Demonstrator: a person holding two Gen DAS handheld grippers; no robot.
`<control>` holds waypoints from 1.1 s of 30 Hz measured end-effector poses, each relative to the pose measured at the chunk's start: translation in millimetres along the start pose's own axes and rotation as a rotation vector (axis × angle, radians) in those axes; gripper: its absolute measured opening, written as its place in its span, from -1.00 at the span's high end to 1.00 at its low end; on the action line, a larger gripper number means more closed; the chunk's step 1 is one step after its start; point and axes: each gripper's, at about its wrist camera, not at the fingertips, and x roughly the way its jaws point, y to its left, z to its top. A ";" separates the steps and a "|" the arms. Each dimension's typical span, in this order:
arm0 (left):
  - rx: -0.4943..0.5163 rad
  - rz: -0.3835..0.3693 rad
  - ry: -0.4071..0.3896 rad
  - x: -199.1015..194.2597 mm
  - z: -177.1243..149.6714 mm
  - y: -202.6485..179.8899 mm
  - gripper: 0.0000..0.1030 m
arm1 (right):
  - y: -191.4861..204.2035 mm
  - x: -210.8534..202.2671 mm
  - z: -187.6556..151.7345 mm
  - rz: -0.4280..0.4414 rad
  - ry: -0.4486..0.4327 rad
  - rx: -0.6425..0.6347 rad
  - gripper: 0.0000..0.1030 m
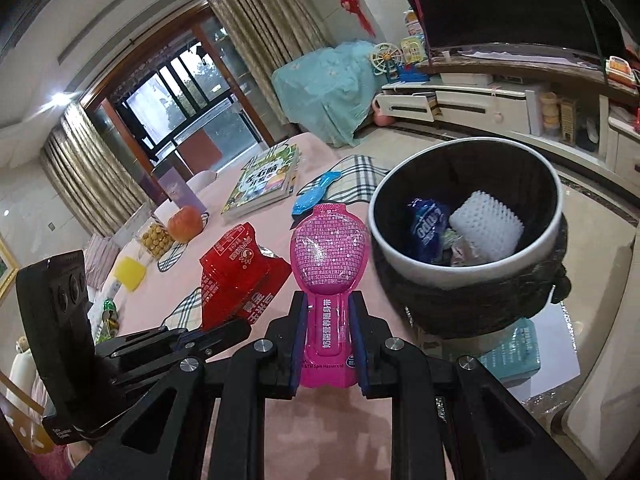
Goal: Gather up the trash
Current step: 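Carry the pink hairbrush and red snack bag over the bin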
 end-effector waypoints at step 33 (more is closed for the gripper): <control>0.053 -0.061 0.012 31.0 37.2 -35.9 0.97 | -40.5 -19.5 21.8 -0.089 -0.065 0.069 0.60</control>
